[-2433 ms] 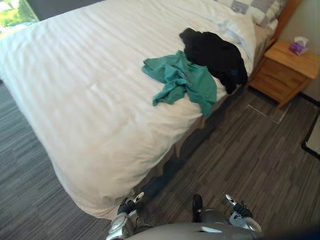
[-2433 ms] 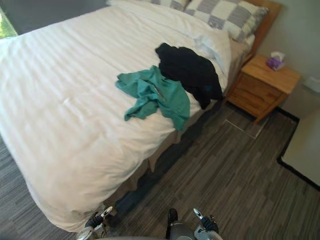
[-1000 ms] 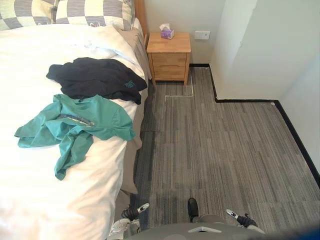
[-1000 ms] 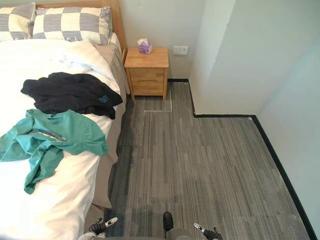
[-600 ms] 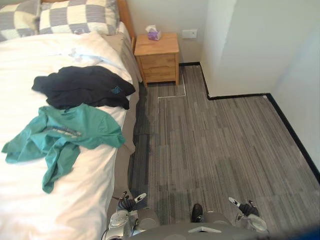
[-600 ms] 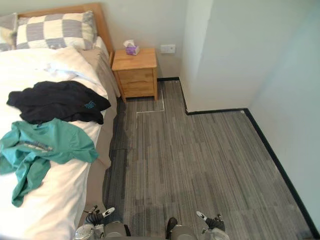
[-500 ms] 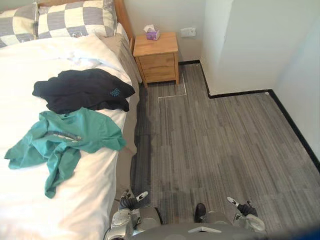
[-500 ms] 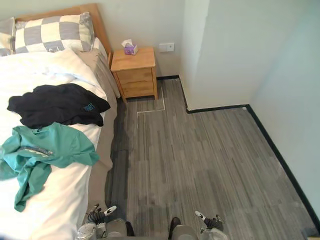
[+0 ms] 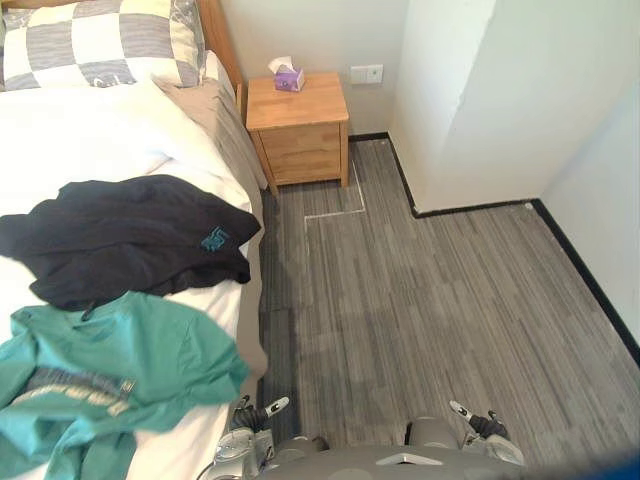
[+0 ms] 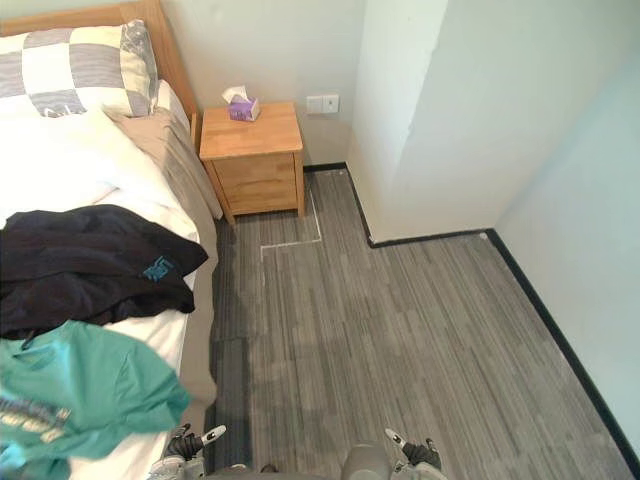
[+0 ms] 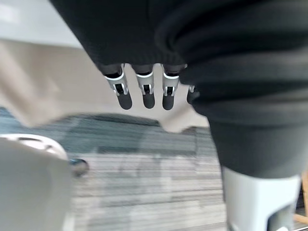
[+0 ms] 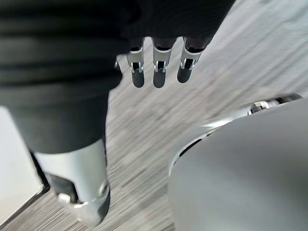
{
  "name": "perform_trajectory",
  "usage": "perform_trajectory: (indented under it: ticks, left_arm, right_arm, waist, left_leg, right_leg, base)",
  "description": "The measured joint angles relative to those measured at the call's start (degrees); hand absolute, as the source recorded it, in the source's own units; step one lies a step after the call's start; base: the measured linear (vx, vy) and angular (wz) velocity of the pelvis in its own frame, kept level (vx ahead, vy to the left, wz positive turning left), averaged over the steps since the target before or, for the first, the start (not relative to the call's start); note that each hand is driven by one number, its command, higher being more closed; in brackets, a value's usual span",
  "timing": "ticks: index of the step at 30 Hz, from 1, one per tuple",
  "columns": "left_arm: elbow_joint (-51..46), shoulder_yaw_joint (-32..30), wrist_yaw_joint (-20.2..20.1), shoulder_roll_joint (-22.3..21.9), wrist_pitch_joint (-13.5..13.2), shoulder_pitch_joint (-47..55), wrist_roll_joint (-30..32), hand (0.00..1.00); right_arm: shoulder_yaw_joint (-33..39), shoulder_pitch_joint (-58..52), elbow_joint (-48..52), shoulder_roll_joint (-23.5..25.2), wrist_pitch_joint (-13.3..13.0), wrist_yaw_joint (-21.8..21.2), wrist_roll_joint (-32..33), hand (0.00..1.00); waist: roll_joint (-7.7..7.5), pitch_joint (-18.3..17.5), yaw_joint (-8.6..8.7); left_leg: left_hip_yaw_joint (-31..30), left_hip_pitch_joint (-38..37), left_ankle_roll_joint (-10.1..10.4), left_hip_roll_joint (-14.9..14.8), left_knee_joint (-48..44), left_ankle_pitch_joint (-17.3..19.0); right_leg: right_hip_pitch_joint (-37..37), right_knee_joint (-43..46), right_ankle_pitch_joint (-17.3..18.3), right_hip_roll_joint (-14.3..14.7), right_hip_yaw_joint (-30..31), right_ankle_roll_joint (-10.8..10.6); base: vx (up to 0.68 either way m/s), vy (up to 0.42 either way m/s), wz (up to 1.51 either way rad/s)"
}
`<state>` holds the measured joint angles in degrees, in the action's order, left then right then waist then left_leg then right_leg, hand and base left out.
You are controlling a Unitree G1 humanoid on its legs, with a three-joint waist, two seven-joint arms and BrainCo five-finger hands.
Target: Tidy the bed and pick cloth on bed and put in laundry
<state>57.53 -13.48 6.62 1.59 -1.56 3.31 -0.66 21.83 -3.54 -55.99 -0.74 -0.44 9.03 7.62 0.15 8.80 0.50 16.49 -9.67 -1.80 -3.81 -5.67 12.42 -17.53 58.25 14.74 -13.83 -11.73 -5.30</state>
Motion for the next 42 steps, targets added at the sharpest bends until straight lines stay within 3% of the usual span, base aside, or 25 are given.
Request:
perform_trajectory:
  ticks: [2, 3, 4, 5, 6, 7, 9, 10, 11, 14, 16, 17, 18, 19, 20, 22, 25, 28, 32, 33, 36, 38, 39, 40, 42]
  left_arm:
    - [0.0, -0.1, 0.0, 0.1, 0.0, -0.7, -0.7, 0.0]
    - [0.0, -0.1, 0.0, 0.4, 0.0, -0.8, -1.1, 0.0]
    - [0.1, -0.1, 0.0, 0.7, 0.0, -0.9, -1.1, 0.0]
    - [0.1, -0.1, 0.0, 1.9, -0.2, -0.7, -1.1, 0.0]
    - [1.2, 0.1, -0.2, 0.0, -0.1, -2.3, -1.1, 0.0]
    - [0.9, 0.1, -0.3, -1.1, -0.7, -3.5, -1.1, 0.0]
    - [1.6, -0.3, -0.2, -2.1, -1.3, -6.0, -1.0, 0.0]
    - [2.3, -1.3, -0.1, -2.0, -1.5, -4.1, -0.9, 0.0]
    - [2.5, -2.7, -0.2, -1.5, -1.9, -3.9, -0.8, 0.0]
    - [2.8, -7.5, -0.2, -3.1, -1.5, -3.4, -0.8, 0.0]
    - [2.3, -8.5, -0.1, -3.4, -1.5, -3.0, -0.8, 0.0]
    - [1.5, -9.4, 0.0, -3.3, -1.6, -2.7, -1.1, 0.0]
    - [0.2, -9.7, 0.0, -3.8, -1.6, -2.0, -1.3, 0.0]
    - [-0.7, -9.8, 0.0, -4.1, -1.6, -1.5, -2.2, 0.0]
    - [-1.9, -9.7, 0.1, -4.4, -1.7, -1.4, -3.4, 0.0]
    - [-2.9, -9.6, 0.0, -4.5, -2.0, -1.5, -4.0, 0.0]
    - [-4.3, -9.4, 0.0, -4.9, -2.5, -1.6, -5.0, 0.0]
    - [-4.6, -9.2, -0.1, -5.5, -2.6, -1.8, -5.0, 0.0]
    - [-4.5, -9.2, -0.2, -5.2, -2.8, -2.2, -5.6, 0.0]
    - [-4.3, -9.3, -0.3, -4.9, -2.7, -2.1, -5.5, 0.0]
    - [-3.9, -9.3, -0.4, -2.8, -2.6, -1.8, -5.4, 0.0]
    - [-2.3, -8.9, -0.5, -1.5, -2.3, -1.8, -5.4, 0.0]
    - [-1.8, -7.0, -0.5, -0.9, -1.6, -1.1, -5.4, 0.0]
    - [-1.7, -6.1, -0.5, -0.6, -1.5, -0.7, -5.4, 0.0]
    - [-1.0, -4.1, -0.4, 0.5, -1.3, -0.7, -5.3, 0.0]
  right_arm:
    - [-0.5, 1.6, 0.1, -0.6, -0.1, 0.0, 0.0, 0.0]
    - [-1.4, 1.6, 0.6, -0.4, -0.2, 0.1, 0.0, 0.0]
    - [-2.1, 1.5, 0.6, -0.4, -0.2, 0.1, -0.1, 0.0]
    - [-2.4, 0.9, 0.3, 0.0, -0.1, 0.1, -0.1, 0.0]
    - [-1.7, 2.1, -0.8, -1.1, 0.1, 0.2, -0.2, 0.0]
    - [-1.0, 3.2, -1.1, -1.6, 0.0, 0.3, -0.3, 0.0]
    - [0.8, 3.9, -0.3, -1.9, -0.1, -0.1, -0.3, 0.0]
    - [-0.2, 2.5, -0.2, -1.6, 0.2, 0.0, -0.5, 0.0]
    - [-0.5, 1.2, -0.1, -0.4, 0.0, -0.4, -0.4, 0.0]
    - [0.9, 0.9, 0.0, -0.9, -0.1, 0.0, 0.0, 0.0]
    - [2.3, 0.8, 0.1, -0.5, -0.5, 0.1, 0.2, 0.0]
    - [2.4, 0.0, 0.7, -0.4, -0.5, 0.2, 0.2, 0.0]
    - [2.2, -1.0, 2.0, -0.5, -0.5, 0.4, 0.2, 0.0]
    - [2.0, -1.3, 2.5, -0.7, -0.5, 0.5, 0.2, 0.0]
    - [1.9, -1.2, 3.1, -0.8, -0.6, 0.9, 0.2, 0.0]
    - [1.1, -1.1, 3.6, -0.9, -0.5, 1.4, 0.3, 0.0]
    - [-0.3, -1.7, 4.6, -1.3, -0.5, 1.5, 0.3, 0.0]
    - [-0.4, -1.9, 5.0, -0.9, -0.3, 1.5, 0.0, 0.0]
    - [-0.5, -1.7, 4.6, 0.1, 0.0, 1.4, 0.0, 0.0]
    - [-0.3, -1.7, 3.5, 0.3, 0.0, 1.1, -0.1, 0.0]
    - [2.2, -1.8, 0.9, 3.7, 0.1, 0.2, -0.9, 0.0]
    - [3.1, -1.6, 0.5, 3.9, 0.1, 0.0, -1.9, 0.0]
    - [3.3, -1.5, 0.5, 3.5, 0.1, -0.1, -2.3, 0.0]
    - [3.1, -1.5, 0.4, 3.4, 0.1, -0.1, -2.4, 0.0]
    - [1.0, -0.9, 0.3, 2.1, 0.6, -0.2, -2.5, 0.0]
  waist:
    - [1.11, 1.7, -0.01]
    - [0.79, 2.0, 0.1]
    - [0.07, 1.8, 0.35]
    - [-2.43, 1.9, 0.82]
    - [1.07, 3.2, 0.13]
    - [0.92, 4.0, 0.36]
    - [1.36, 7.4, 0.99]
    - [0.33, 5.8, 1.57]
    - [-0.6, 5.6, 2.17]
    - [1.58, 6.0, 1.7]
    - [1.92, 6.2, 1.75]
    - [2.41, 6.7, 1.97]
    - [2.95, 7.3, 1.64]
    - [3.01, 7.4, 1.52]
    - [3.6, 7.8, 1.42]
    - [3.73, 8.0, 1.35]
    - [3.74, 8.0, -0.1]
    - [3.05, 8.0, -1.09]
    - [1.8, 8.3, -2.25]
    - [1.06, 7.1, -3.48]
    - [-2.94, 4.0, -3.24]
    - [-3.72, 3.6, -3.02]
    - [-3.6, 3.6, -2.64]
    - [-3.23, 3.7, -2.04]
    - [-4.08, 3.8, -1.1]
  left_leg:
    - [-0.3, -2.0, 0.2, -3.3, -1.3, -0.1]
    - [-1.3, -2.4, 1.8, -4.4, -2.8, -0.3]
    - [-1.5, -2.5, 3.6, -4.6, -3.6, -0.1]
    - [-2.0, -2.8, 6.5, -3.9, -4.7, 0.9]
    - [-3.1, -3.1, 8.6, -6.2, -4.4, 2.6]
    - [-4.7, -1.1, 8.8, -4.2, -1.3, 2.5]
    - [-5.5, -1.7, 7.8, -2.7, 3.0, -5.1]
    - [-5.1, -3.4, 8.1, -3.1, 3.2, -3.9]
    - [-5.5, -4.5, 8.9, -2.8, 3.8, -2.3]
    - [-3.8, -5.9, 9.6, -6.3, 4.0, -1.5]
    - [-3.2, -1.5, 9.9, -8.4, -6.3, -1.3]
    - [-5.1, 4.7, 9.7, -10.9, -21.7, -1.9]
    - [-7.1, 10.0, 9.3, -13.4, -35.2, -6.6]
    - [-7.9, 12.7, 9.2, -14.5, -40.9, -8.2]
    - [-7.7, 16.8, 8.7, -15.7, -49.6, -7.5]
    - [-5.3, 21.5, 8.4, -15.7, -53.5, -4.7]
    - [0.1, 25.9, 8.3, -13.7, -45.7, -0.9]
    - [3.7, 26.1, 7.8, -9.4, -24.6, -1.3]
    - [8.4, 26.2, 7.0, -7.0, -5.1, -10.5]
    - [10.1, 24.1, 2.0, -5.9, -4.9, -15.3]
    - [11.4, 24.6, -1.5, -4.0, -10.7, -9.7]
    - [11.0, 21.1, -1.3, -3.1, -12.0, -7.3]
    - [9.6, 16.5, -0.8, -2.2, -9.3, -5.3]
    - [8.9, 14.6, -0.6, -1.9, -7.9, -4.2]
    - [5.9, 8.2, -0.1, -0.5, -4.6, -2.4]
  right_leg:
    - [-3.3, -6.8, 1.7, 2.1, -4.7, 2.8]
    - [-5.0, -17.4, 0.6, 4.3, -5.0, 2.7]
    - [-4.5, -26.6, -2.9, 5.3, -4.1, 3.6]
    - [-2.8, -38.9, -13.8, 5.7, -2.0, 7.6]
    - [-1.0, -39.1, -13.4, 7.7, -4.2, 7.6]
    - [-1.8, -38.4, -13.0, 7.0, -3.5, 7.7]
    - [-6.7, -24.8, -10.1, 5.2, -2.0, 6.5]
    - [-6.9, -30.6, -9.5, 4.7, 2.0, 4.0]
    - [-6.9, -31.2, -9.7, 4.3, 2.4, 4.5]
    - [-8.1, -25.7, -3.0, 6.1, -0.1, 5.3]
    - [-6.5, -26.0, -2.0, 6.7, -1.1, 5.9]
    - [-3.7, -27.0, -1.0, 7.3, -1.6, 6.5]
    - [-0.8, -27.2, 0.4, 8.4, -1.8, 7.3]
    - [0.3, -27.3, 1.2, 9.0, -1.7, 7.9]
    - [2.5, -27.3, 2.4, 9.6, -1.3, 8.9]
    - [4.7, -28.4, 3.4, 9.8, -0.6, 9.2]
    - [9.2, -33.3, 3.5, 9.8, 0.0, 9.1]
    - [12.8, -37.5, 3.5, 9.1, 0.2, 8.2]
    - [18.8, -41.6, 5.9, 6.6, 1.7, 3.3]
    - [21.5, -43.9, 5.8, 4.8, 3.3, 1.2]
    - [22.7, -45.0, 0.5, 2.2, 5.6, 0.6]
    - [21.8, -36.5, -4.3, 1.3, 6.3, -2.5]
    - [18.5, -24.8, -8.5, 0.3, 6.6, -6.2]
    - [16.3, -18.4, -9.4, -0.1, 7.0, -7.3]
    - [7.7, -0.5, -6.5, -0.9, 7.2, -4.4]
  base:
    - [0.44, -0.28, 0.17]
    - [0.46, -0.334, 0.28]
    - [0.52, -0.388, 0.47]
    - [0.4, -0.3, 0.36]
    - [0.41, -0.265, 0.45]
    - [0.29, -0.174, 0.31]
    - [0.16, -0.144, 0.58]
    - [0.07, -0.196, 0.83]
    - [0.12, -0.243, 0.69]
    - [0.18, -0.241, 0.19]
    - [0.18, -0.261, 0.17]
    - [0.25, -0.295, 0.05]
    - [0.21, -0.204, -0.05]
    - [0.24, -0.148, -0.3]
    - [0.25, -0.092, -0.33]
    - [0.24, -0.058, -0.28]
    - [0.29, 0.011, -0.2]
    - [0.38, 0.112, -0.04]
    - [0.56, 0.217, -0.21]
    - [0.64, 0.24, -0.4]
    - [0.67, 0.197, -0.07]
    - [0.67, 0.204, -0.02]
    - [0.57, 0.154, 0.18]
    - [0.55, 0.077, 0.46]
    - [0.5, -0.038, 0.63]
